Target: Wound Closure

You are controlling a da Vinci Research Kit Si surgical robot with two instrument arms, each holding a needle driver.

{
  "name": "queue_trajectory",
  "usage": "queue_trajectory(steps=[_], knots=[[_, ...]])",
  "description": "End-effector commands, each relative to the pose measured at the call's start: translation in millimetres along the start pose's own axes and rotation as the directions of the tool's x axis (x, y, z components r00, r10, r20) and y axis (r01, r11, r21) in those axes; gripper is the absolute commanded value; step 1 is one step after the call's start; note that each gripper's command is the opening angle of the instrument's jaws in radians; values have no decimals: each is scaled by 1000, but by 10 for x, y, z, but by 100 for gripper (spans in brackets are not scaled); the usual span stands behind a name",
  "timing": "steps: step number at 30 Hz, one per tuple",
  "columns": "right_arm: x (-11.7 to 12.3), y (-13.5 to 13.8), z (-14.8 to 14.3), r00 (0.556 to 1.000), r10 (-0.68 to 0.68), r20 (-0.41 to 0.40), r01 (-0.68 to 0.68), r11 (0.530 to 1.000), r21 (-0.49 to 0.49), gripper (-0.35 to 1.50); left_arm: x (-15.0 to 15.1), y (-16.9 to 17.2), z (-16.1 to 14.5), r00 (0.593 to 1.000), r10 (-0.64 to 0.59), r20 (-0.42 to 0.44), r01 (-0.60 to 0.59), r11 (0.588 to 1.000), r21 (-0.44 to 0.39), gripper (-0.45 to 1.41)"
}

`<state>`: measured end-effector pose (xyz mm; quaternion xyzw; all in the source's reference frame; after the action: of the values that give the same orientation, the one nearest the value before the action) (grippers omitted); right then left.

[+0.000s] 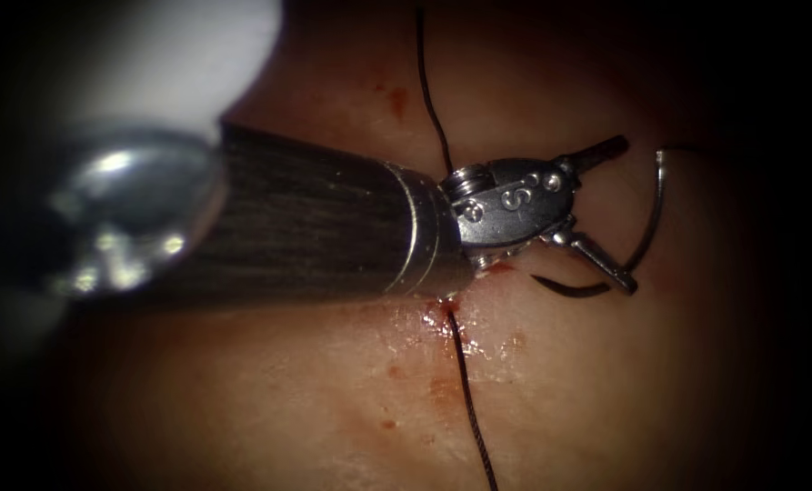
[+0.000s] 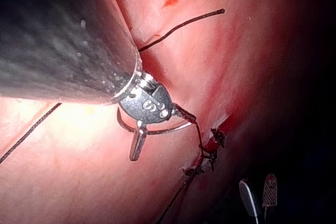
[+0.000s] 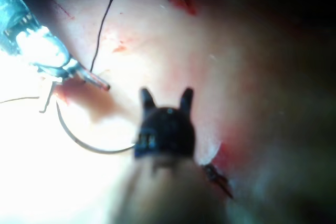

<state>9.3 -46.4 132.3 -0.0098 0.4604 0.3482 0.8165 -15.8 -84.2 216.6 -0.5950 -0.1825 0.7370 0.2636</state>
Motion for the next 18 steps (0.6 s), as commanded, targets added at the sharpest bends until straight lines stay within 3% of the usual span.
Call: queue_trajectory(steps=[1, 5, 7, 11, 16, 18], knots=[[-4, -4, 8, 1000, -1, -5, 1, 1000, 0, 135, -5, 0, 0, 1000, 7, 4, -7, 1000, 2, 138], [-6, -7, 10, 1000, -2, -7, 2, 1000, 0, 135, 3, 2, -34, 998, 50, 48, -52, 998, 34, 138], [-7, -10, 13, 1000, -3, -5, 3, 1000, -4, 135, 4, 10, -61, 990, 110, 87, -114, 993, 42, 128], [-7, -13, 17, 1000, -3, -2, 3, 1000, -8, 135, -5, 38, -88, 967, 231, 108, -230, 973, -20, 126], [-8, -17, 21, 1000, -3, -4, 3, 1000, -7, 135, -30, 84, -103, 911, 401, 96, -394, 916, -80, 121], [-10, -19, 23, 1000, -5, -2, 5, 1000, -6, 135, -50, 114, -107, 862, 499, 94, -491, 866, -93, 116]])
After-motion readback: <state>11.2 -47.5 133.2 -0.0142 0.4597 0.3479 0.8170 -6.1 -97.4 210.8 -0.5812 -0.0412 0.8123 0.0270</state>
